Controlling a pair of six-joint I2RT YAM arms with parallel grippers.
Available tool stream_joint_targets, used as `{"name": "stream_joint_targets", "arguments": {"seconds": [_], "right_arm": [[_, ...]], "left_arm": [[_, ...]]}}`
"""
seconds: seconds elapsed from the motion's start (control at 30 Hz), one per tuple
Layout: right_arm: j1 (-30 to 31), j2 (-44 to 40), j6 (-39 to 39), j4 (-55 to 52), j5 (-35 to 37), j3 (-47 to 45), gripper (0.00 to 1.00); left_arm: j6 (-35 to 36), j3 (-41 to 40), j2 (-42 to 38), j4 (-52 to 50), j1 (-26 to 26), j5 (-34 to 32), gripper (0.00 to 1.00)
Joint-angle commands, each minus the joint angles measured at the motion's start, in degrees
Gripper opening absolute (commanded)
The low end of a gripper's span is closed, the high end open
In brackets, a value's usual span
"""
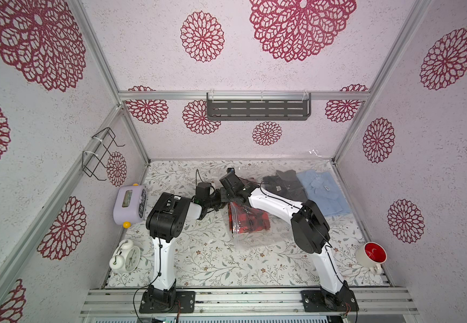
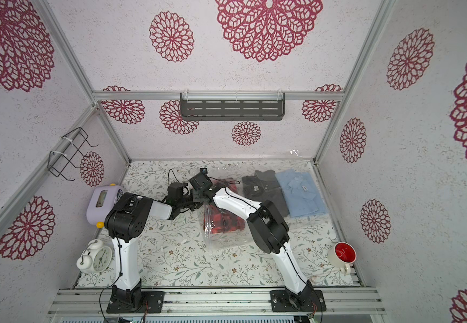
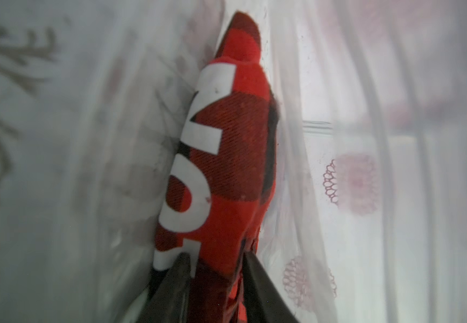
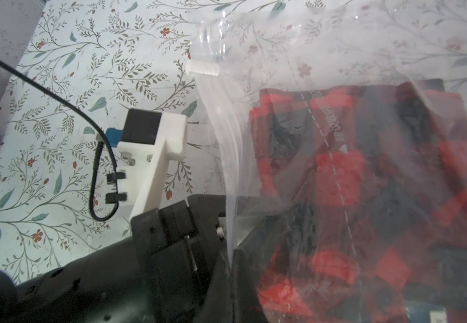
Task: Place the folded shirt into the vacuum bag
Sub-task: Place the shirt in the vacuum bag.
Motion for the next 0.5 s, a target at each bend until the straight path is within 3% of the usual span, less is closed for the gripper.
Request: {"name": "stream_joint_targets", "arguments": {"seconds": [0.0,0.17,0.47], "right_arm": [[0.09,-4.16,0.00,0.69,-0.54,-0.50,0.00],[-0.09,-4.44,0.01,1.04,-0.77,-0.84,0.00],[-0.24,-3.93,-0.03,1.30,-1.19,-0.44,0.00]], "left_arm": [[0.11,-5.05,-4.89,2.79,0.20,-0.43,0.46],[3.30,-10.78,-12.16,-2.74,0.20,-0.74,0.54],[5.98,-20.84,-19.14,-7.36,-3.77,-4.73,0.53]]}}
